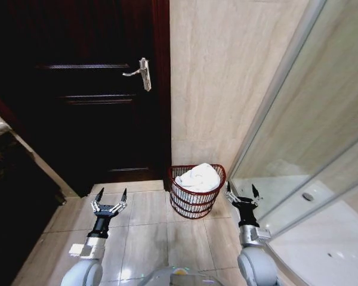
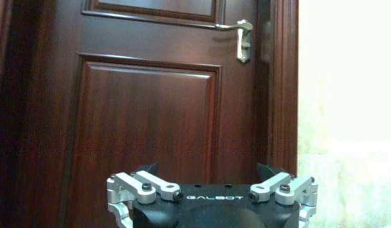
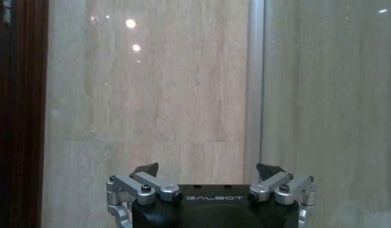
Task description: Discard the used towel into the hamper.
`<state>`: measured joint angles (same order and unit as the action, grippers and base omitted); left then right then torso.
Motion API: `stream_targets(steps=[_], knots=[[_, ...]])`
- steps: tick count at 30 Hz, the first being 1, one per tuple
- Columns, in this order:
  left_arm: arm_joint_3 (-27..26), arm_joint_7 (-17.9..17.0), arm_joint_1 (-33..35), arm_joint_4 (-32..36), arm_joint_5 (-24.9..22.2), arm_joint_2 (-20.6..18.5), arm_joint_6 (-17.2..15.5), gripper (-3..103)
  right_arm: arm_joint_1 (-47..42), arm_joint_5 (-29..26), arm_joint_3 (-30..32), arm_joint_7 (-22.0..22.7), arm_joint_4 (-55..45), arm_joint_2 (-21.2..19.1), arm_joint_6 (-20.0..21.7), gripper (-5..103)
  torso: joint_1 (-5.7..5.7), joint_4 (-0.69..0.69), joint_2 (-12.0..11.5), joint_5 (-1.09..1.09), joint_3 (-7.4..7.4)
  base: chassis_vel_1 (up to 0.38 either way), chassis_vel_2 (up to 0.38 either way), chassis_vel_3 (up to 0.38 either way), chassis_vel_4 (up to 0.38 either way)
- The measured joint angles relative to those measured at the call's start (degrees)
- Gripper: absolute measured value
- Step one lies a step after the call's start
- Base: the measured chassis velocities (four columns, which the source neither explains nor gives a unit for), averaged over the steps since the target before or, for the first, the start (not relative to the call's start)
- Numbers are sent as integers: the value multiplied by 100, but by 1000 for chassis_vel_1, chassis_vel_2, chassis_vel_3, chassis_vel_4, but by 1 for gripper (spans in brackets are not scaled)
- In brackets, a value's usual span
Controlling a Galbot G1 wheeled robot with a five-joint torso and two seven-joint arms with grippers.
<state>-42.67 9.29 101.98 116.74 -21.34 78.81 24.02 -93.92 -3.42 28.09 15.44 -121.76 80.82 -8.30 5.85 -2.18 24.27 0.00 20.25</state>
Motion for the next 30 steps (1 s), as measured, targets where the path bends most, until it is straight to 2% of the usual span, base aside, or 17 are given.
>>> stream_targets(steps=[14, 21, 30], knots=[[-49, -112, -56, 12, 113, 22, -21, 100, 140, -266, 332, -98, 76, 0, -111, 100, 97, 0, 261, 0, 164, 26, 32, 29, 27], [-47, -116, -70, 12, 105, 76, -80, 100, 152, -340, 477, -336, 105, 33, -135, 100, 154, 0, 406, 0, 252, 0, 0, 0, 0], [-34, -113, -89, 14, 163, 149, -57, 100, 200, -256, 560, -706, 97, 76, 52, 100, 242, -1, 617, 0, 374, 0, 0, 0, 0]])
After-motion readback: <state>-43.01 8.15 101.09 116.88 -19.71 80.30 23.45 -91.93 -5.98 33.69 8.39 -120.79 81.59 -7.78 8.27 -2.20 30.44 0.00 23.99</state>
